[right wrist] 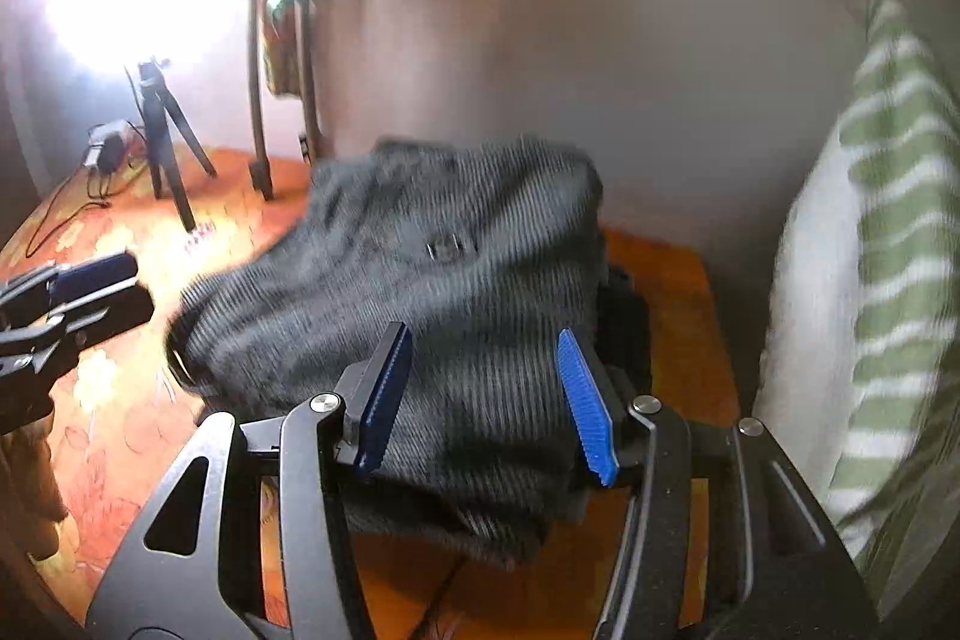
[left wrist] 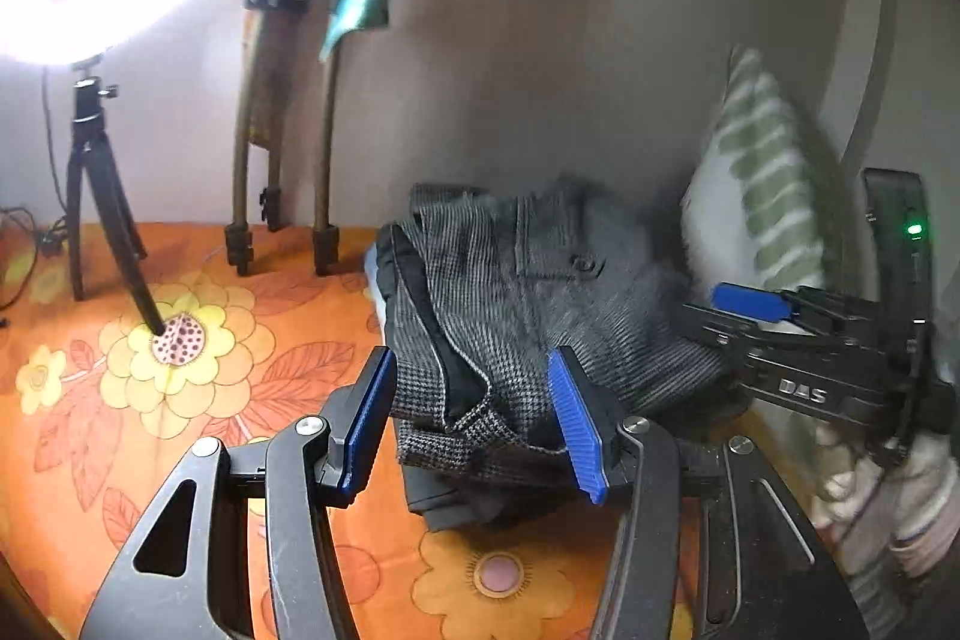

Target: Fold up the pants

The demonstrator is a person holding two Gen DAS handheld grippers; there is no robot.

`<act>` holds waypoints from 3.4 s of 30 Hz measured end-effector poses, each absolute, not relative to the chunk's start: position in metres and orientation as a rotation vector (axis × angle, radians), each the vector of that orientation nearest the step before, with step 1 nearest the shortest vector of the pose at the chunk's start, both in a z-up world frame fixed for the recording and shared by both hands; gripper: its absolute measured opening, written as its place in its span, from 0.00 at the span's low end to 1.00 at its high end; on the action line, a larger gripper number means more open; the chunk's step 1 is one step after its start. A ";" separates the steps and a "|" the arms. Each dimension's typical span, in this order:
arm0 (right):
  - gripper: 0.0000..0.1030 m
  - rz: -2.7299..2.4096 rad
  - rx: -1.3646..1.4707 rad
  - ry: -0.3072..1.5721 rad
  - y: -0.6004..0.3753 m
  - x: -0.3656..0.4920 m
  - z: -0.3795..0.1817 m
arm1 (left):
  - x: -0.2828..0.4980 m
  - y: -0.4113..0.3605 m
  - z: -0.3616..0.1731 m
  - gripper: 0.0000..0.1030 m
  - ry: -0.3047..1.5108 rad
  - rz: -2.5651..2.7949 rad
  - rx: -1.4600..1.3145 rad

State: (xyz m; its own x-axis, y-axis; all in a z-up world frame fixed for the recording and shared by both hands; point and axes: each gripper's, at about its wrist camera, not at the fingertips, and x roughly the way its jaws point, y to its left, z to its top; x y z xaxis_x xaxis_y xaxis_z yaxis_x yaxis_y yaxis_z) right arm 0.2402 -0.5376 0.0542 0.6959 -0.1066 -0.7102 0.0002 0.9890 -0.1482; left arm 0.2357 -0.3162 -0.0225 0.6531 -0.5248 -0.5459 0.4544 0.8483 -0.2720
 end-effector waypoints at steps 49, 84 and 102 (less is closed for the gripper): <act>0.75 -0.296 0.009 0.651 -0.432 0.043 0.112 | 0.078 -0.220 0.037 0.61 0.649 -0.640 0.003; 0.99 -0.295 -0.002 0.568 -0.400 0.032 0.087 | 0.056 -0.195 0.016 0.79 0.653 -0.484 0.064; 0.99 -0.302 -0.006 0.564 -0.402 0.033 0.089 | 0.051 -0.194 0.025 0.79 0.622 -0.485 0.072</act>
State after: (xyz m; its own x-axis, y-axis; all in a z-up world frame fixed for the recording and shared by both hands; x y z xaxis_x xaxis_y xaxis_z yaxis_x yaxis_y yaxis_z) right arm 0.0326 -0.4016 0.0888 0.8020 -0.2835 -0.5257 0.2805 0.9558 -0.0876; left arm 0.0512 -0.1939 0.0249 0.7047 -0.4147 -0.5757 0.4572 0.8859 -0.0786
